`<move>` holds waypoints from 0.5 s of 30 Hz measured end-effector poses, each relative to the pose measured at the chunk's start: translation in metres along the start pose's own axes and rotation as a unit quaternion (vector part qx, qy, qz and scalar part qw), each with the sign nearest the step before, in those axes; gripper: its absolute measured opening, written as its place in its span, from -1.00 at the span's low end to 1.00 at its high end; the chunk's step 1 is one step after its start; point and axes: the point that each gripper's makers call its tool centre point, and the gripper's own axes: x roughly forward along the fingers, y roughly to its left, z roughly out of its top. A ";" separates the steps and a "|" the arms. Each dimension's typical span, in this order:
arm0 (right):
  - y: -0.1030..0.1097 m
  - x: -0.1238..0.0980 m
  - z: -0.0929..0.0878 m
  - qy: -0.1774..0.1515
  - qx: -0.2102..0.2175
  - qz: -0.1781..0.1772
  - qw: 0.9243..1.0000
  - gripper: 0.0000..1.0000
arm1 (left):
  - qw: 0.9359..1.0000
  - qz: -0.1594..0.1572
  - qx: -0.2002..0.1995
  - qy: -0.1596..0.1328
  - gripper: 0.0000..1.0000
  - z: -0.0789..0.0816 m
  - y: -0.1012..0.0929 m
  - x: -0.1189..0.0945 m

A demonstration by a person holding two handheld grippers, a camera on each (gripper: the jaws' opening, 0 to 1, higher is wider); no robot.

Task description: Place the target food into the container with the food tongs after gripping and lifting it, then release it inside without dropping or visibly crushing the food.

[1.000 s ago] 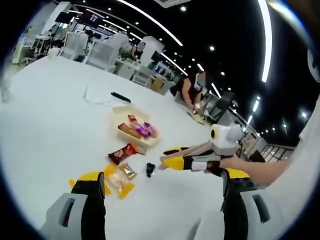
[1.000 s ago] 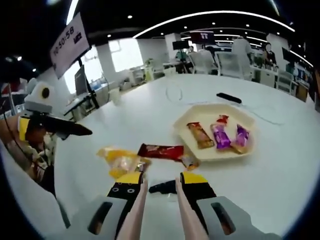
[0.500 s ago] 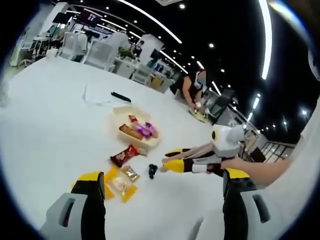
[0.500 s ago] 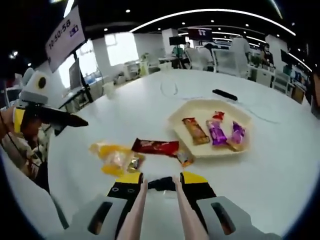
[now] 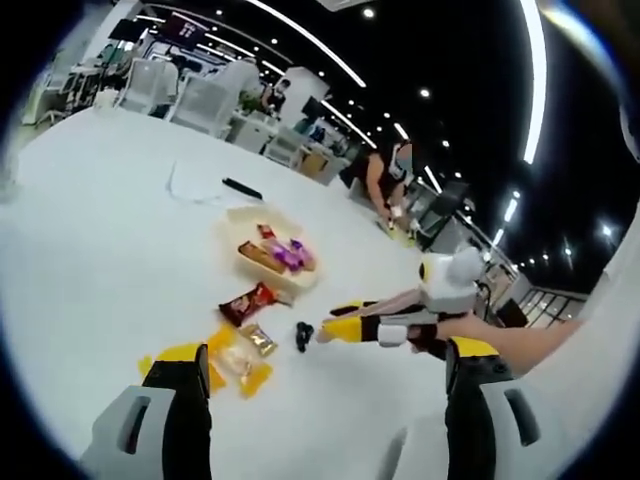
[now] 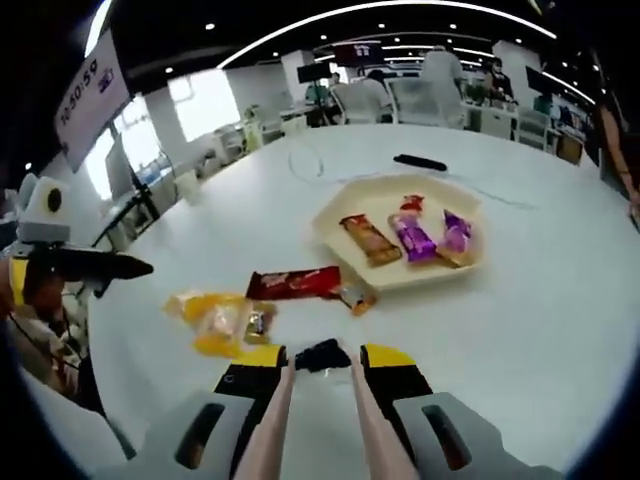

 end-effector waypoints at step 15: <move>-0.005 0.012 -0.004 0.020 0.035 -0.034 0.999 -0.42 | 1.000 0.001 -0.016 -0.019 0.98 0.001 0.008 -0.014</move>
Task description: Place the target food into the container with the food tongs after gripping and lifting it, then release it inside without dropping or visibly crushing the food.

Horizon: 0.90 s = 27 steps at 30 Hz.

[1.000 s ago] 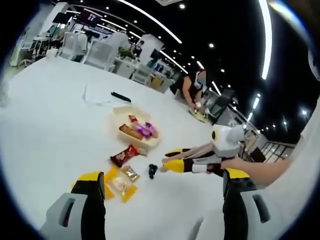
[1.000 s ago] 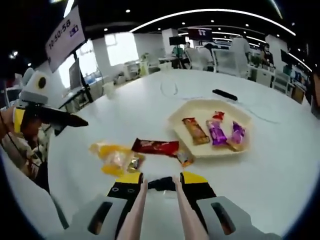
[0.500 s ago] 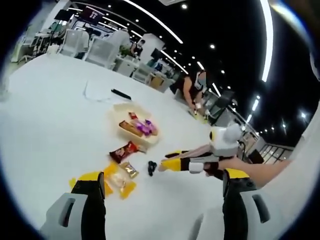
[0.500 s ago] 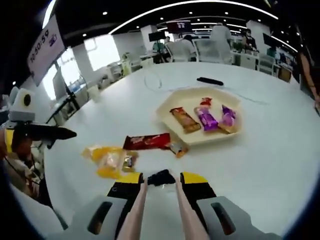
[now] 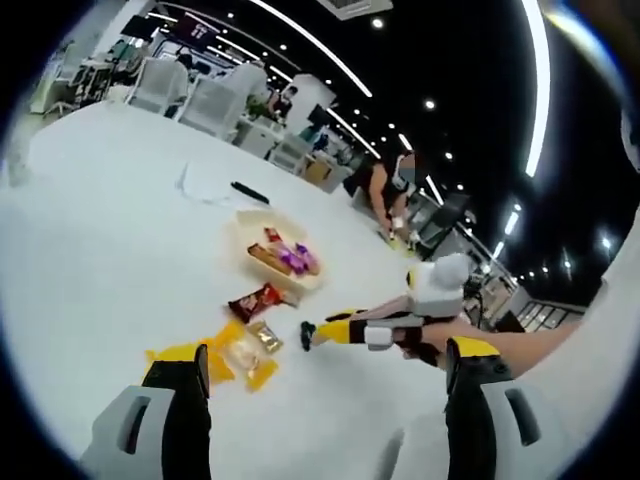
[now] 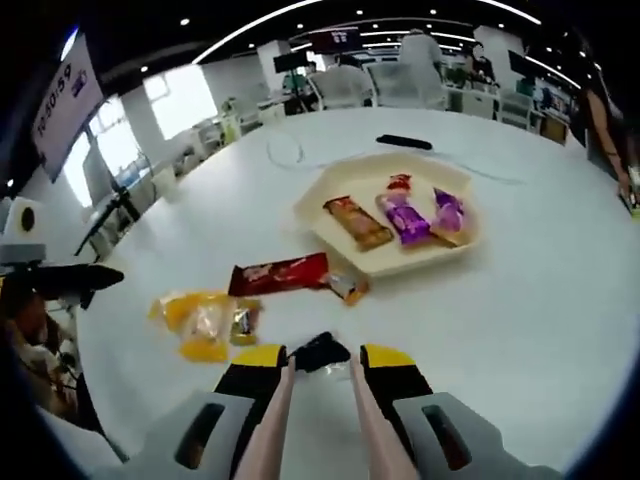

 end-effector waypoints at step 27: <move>0.023 0.003 -0.007 0.038 -0.210 0.115 0.970 -0.44 | 1.000 -0.002 -0.005 0.009 0.98 -0.004 0.001 0.005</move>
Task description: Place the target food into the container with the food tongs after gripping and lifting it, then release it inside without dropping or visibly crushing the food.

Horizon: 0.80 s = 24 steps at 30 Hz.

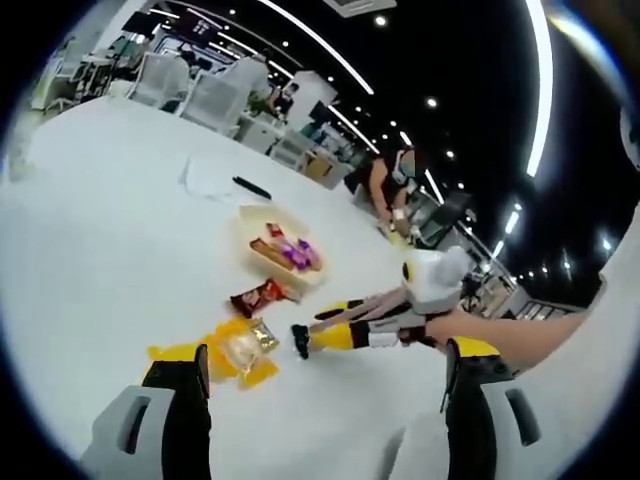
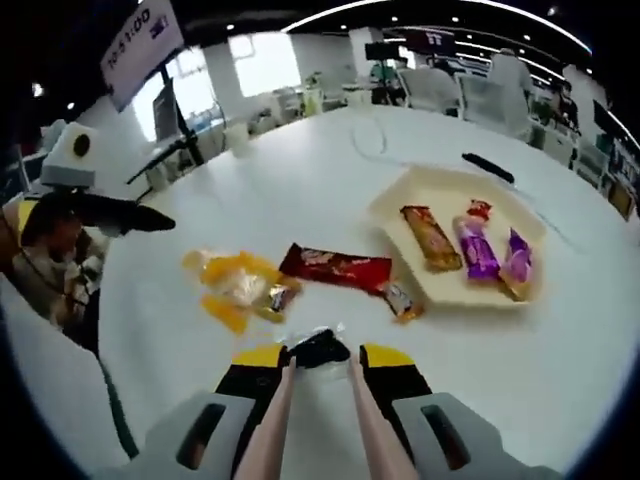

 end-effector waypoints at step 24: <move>0.002 0.011 0.020 -0.031 0.109 -0.074 0.991 -0.41 | 1.000 0.005 0.003 0.004 0.97 -0.001 0.001 -0.003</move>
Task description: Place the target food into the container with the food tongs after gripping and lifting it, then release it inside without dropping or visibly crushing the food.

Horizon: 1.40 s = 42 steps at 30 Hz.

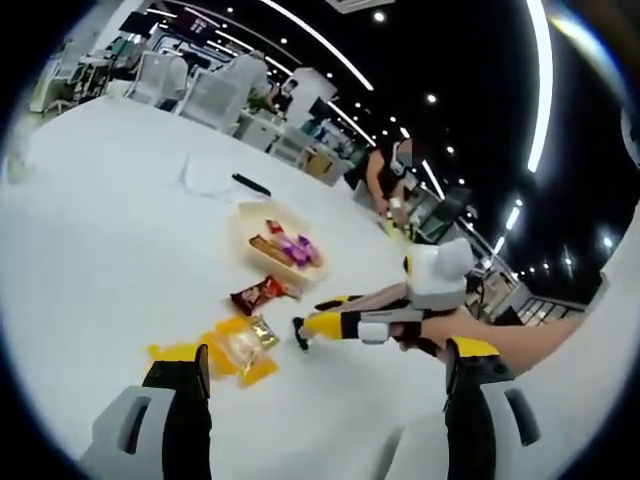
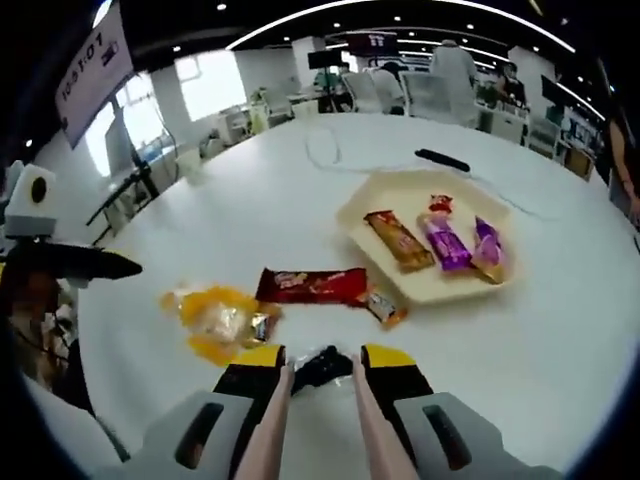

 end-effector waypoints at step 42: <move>-0.006 -0.013 -0.022 0.012 -0.013 -0.026 0.999 -0.41 | 1.000 0.008 0.007 -0.005 0.94 0.001 0.002 0.007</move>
